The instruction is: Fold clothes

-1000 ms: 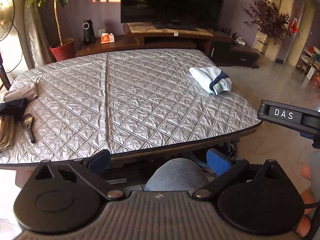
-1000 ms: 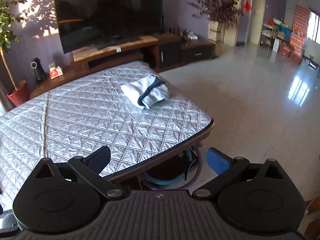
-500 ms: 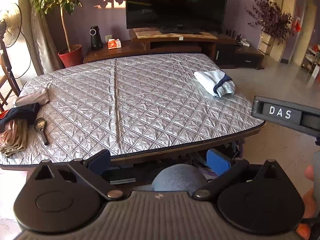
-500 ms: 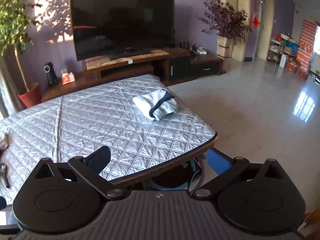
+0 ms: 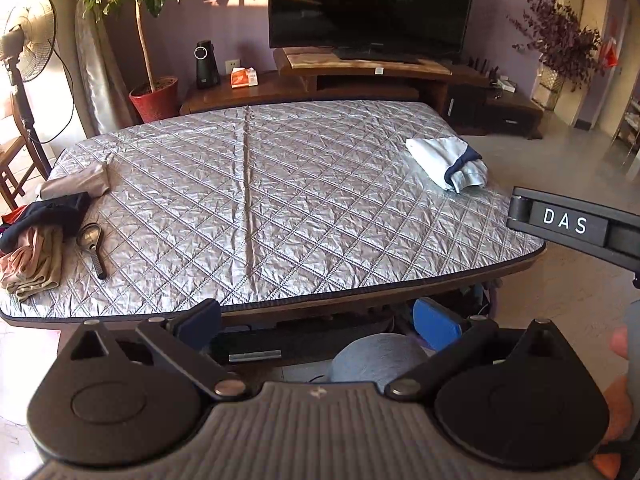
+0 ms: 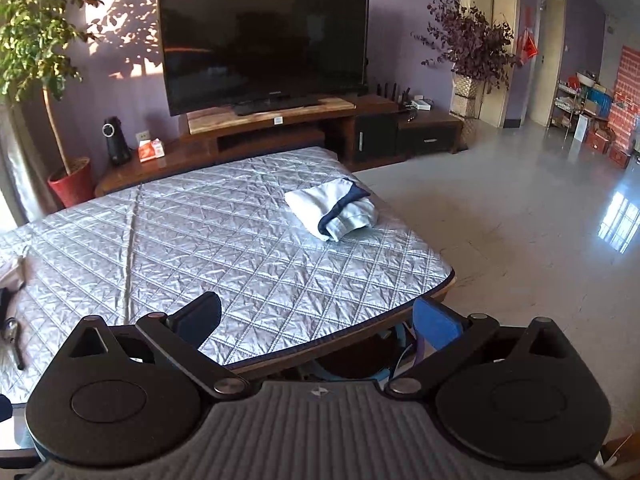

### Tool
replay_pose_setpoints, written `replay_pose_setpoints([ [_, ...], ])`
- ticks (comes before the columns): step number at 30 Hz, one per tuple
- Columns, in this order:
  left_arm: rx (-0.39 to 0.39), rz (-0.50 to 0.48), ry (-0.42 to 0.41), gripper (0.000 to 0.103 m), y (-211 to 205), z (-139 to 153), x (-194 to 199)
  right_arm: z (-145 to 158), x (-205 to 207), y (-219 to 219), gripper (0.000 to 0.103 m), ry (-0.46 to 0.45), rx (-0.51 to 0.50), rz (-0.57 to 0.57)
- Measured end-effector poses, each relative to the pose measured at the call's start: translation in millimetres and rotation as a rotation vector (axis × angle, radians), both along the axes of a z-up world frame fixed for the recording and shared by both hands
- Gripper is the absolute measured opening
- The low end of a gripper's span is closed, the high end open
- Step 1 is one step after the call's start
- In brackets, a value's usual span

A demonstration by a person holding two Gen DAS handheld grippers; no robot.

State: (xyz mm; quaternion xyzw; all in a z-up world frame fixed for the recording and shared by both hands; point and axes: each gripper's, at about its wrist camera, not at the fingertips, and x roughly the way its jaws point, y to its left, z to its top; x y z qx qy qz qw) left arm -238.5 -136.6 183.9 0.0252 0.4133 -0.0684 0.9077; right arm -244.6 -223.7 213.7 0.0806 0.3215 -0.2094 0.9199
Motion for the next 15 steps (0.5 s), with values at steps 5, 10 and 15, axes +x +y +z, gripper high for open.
replay_pose_setpoints([
  [5,0.015,-0.033,-0.017,0.102,-10,5,-8,2,-8,-7,0.103,-0.006,0.007,-0.006],
  [10,0.026,-0.048,-0.035,0.102,-14,11,-16,8,-15,-11,0.103,-0.020,0.005,-0.011],
  [15,0.040,-0.060,-0.048,0.102,-16,14,-21,11,-17,-10,0.103,-0.027,-0.001,-0.010],
])
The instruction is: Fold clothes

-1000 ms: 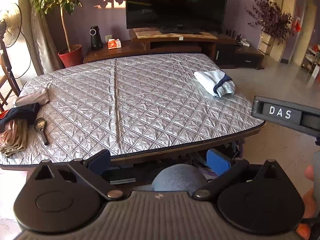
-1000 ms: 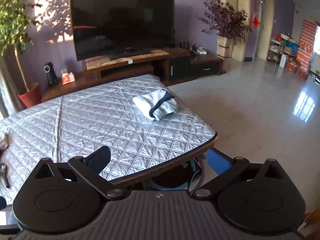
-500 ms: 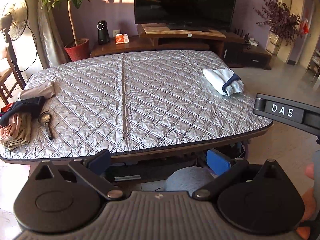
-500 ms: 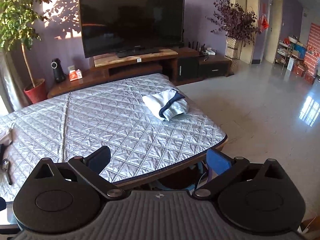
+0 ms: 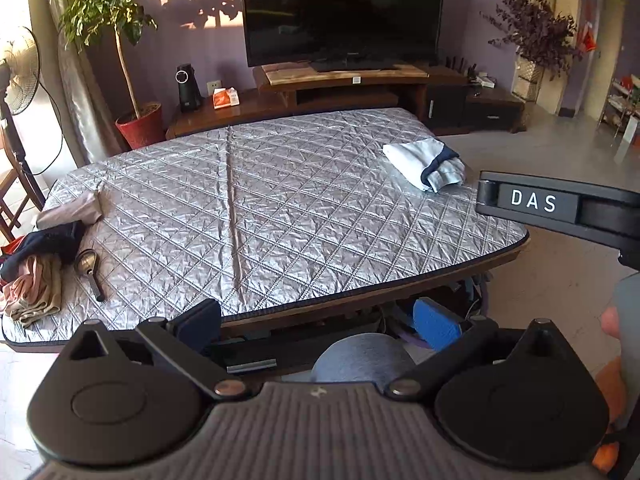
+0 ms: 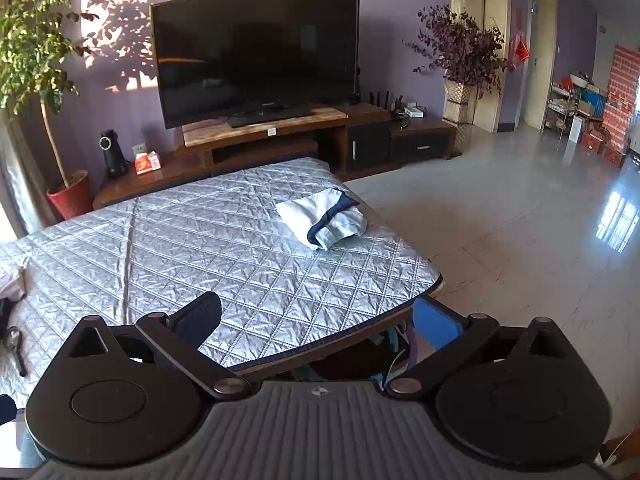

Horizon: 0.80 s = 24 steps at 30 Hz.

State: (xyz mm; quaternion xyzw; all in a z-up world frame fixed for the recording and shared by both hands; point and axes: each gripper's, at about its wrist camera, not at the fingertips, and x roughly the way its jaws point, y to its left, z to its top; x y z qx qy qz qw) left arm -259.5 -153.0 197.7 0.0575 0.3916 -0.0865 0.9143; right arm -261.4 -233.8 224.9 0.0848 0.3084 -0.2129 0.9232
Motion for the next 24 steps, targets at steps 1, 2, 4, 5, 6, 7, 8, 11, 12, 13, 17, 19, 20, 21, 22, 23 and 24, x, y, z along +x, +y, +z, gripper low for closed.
replay_pose_setpoints([
  [1,0.002,-0.001,-0.001,0.102,-0.2,0.3,-0.5,-0.4,0.0,0.3,0.103,0.001,0.000,0.000],
  [2,0.004,-0.001,-0.001,0.102,0.0,0.2,-0.5,-0.3,-0.3,0.4,0.103,0.002,0.000,0.000],
  [4,0.003,0.001,0.003,0.102,1.0,-0.4,0.5,-0.6,-0.2,0.8,0.103,0.004,-0.002,0.000],
  [5,0.001,0.002,0.005,0.102,1.3,-0.6,1.2,-0.7,0.3,1.2,0.103,0.005,-0.003,0.000],
  [6,0.000,0.005,0.008,0.102,1.4,-0.8,1.9,-0.9,0.9,1.4,0.103,0.007,-0.003,0.000],
  [7,-0.002,0.009,0.010,0.102,1.7,-1.3,2.7,-1.1,1.4,1.3,0.103,0.008,-0.004,0.001],
  [8,-0.004,0.010,0.013,0.102,2.1,-1.8,3.4,-1.2,1.9,1.2,0.103,0.009,-0.004,0.000],
  [11,-0.005,0.009,0.018,0.102,1.6,-3.8,4.0,-2.2,2.8,1.6,0.103,0.011,-0.005,0.001],
  [12,-0.005,0.009,0.020,0.102,1.3,-4.4,4.1,-2.8,3.3,2.1,0.103,0.014,-0.005,0.001],
  [13,-0.004,0.008,0.023,0.102,0.9,-5.0,4.2,-3.2,3.7,2.7,0.103,0.015,-0.007,0.002],
  [17,0.000,0.007,0.028,0.102,0.0,-6.4,4.0,-4.0,3.5,3.3,0.103,0.016,-0.010,0.008],
  [19,0.002,0.006,0.028,0.102,-0.2,-6.5,3.6,-3.8,2.5,3.3,0.103,0.013,-0.008,0.010],
  [20,0.002,0.006,0.028,0.102,-0.4,-6.4,3.3,-3.6,2.2,3.1,0.103,0.012,-0.008,0.009],
  [21,0.002,0.004,0.028,0.102,-0.6,-6.4,3.1,-3.6,1.9,2.8,0.103,0.011,-0.007,0.009],
  [22,0.003,0.003,0.028,0.102,-0.9,-6.3,2.8,-3.7,1.6,2.3,0.103,0.011,-0.005,0.010],
  [23,0.002,0.002,0.028,0.102,-1.4,-6.2,2.5,-3.8,1.2,1.7,0.103,0.010,-0.004,0.009],
  [24,0.002,0.001,0.028,0.102,-2.0,-6.0,2.1,-3.9,0.7,1.0,0.103,0.009,-0.001,0.008],
])
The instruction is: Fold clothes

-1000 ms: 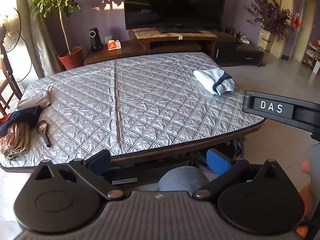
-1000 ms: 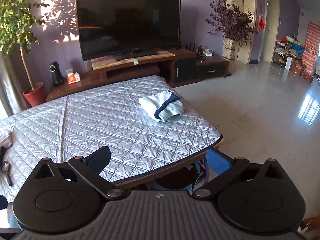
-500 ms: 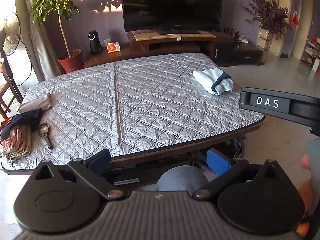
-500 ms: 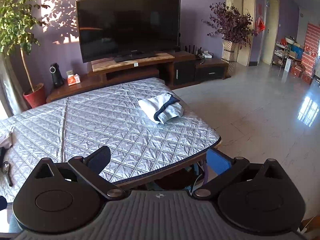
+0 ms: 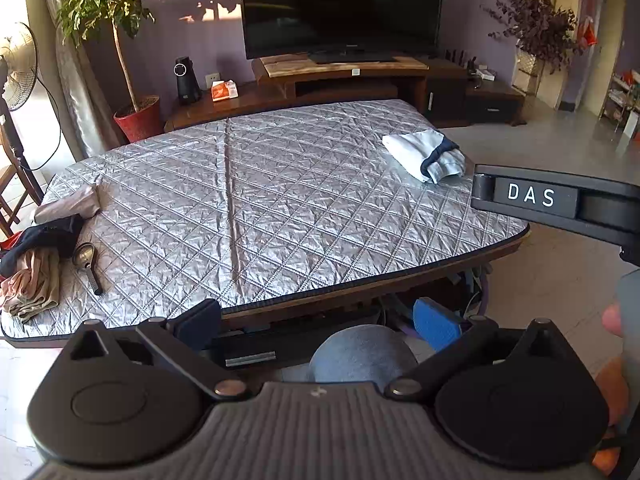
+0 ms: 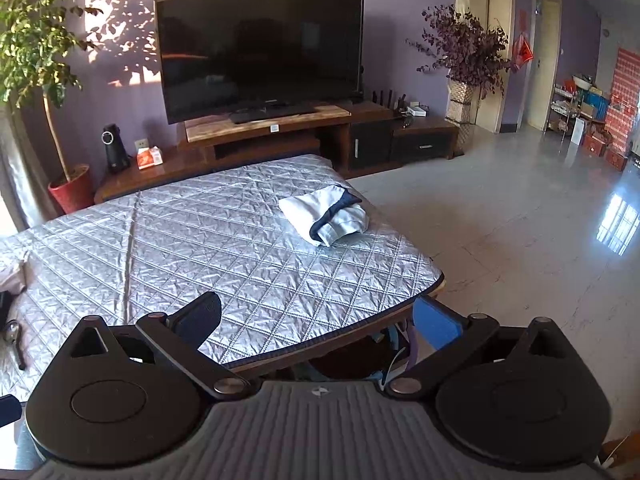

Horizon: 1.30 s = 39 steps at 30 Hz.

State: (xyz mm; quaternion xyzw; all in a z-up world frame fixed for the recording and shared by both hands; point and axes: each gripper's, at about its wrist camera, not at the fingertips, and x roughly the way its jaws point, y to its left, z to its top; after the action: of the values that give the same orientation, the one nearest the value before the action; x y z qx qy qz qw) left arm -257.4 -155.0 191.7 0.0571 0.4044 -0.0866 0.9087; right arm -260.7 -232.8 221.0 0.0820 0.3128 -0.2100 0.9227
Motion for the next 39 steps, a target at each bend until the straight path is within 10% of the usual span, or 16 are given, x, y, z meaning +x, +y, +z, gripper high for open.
replay_pose_setpoints([
  [39,-0.004,0.005,0.008,0.102,-1.5,-4.3,-1.8,-8.7,-1.8,2.9,0.103,0.018,0.030,0.027],
])
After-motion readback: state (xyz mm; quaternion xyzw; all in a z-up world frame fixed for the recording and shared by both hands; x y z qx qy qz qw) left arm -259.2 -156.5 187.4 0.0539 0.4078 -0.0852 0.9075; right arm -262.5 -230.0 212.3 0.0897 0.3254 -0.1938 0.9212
